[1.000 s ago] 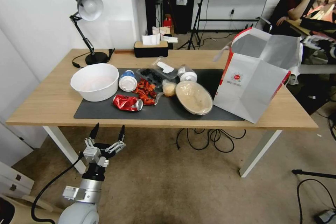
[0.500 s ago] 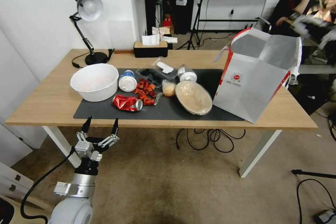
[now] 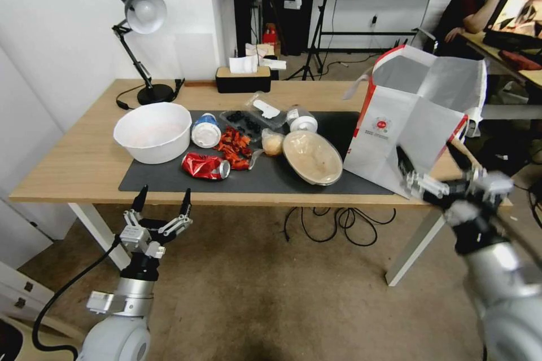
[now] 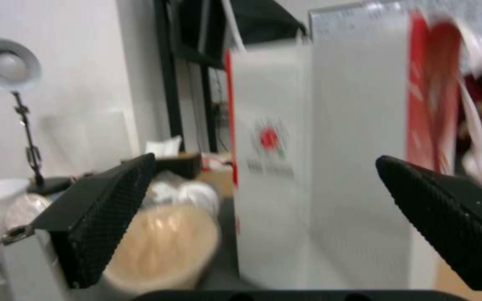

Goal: Pick up the food delivery bag from the floor and place it on the table.

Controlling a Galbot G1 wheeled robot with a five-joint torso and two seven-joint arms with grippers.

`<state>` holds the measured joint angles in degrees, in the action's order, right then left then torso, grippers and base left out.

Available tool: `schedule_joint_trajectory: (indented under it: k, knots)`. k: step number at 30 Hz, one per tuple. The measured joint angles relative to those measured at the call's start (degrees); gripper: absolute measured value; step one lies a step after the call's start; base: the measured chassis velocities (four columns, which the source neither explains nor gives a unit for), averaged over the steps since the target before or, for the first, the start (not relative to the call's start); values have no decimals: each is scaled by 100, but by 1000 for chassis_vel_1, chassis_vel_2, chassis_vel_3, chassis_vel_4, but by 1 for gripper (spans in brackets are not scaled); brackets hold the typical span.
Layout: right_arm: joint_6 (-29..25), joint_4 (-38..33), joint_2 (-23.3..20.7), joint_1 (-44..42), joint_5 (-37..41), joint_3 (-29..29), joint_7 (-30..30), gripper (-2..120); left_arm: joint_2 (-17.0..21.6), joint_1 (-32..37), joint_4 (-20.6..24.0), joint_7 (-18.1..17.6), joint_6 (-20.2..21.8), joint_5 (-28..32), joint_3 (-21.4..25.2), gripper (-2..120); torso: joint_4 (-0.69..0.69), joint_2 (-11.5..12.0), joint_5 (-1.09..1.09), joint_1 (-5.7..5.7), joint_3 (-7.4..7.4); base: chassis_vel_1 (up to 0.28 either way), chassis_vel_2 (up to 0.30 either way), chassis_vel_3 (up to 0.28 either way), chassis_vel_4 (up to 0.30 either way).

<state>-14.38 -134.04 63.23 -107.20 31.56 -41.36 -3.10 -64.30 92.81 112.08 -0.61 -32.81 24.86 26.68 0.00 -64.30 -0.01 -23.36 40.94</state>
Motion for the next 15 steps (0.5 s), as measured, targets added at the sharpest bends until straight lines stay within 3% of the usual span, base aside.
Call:
schedule_joint_trajectory:
  k: [7,15]
  knots:
    - [-416,356,496,-504,-475,296,-313,100,16,64,-66,36,62,-331,-10,100,0,0,0,-1,0,0,0,0,0]
    - [-451,695,557,-327,-664,430,-660,100,59,126,-142,19,53,-312,10,100,0,0,1,-1,1,0,0,0,0]
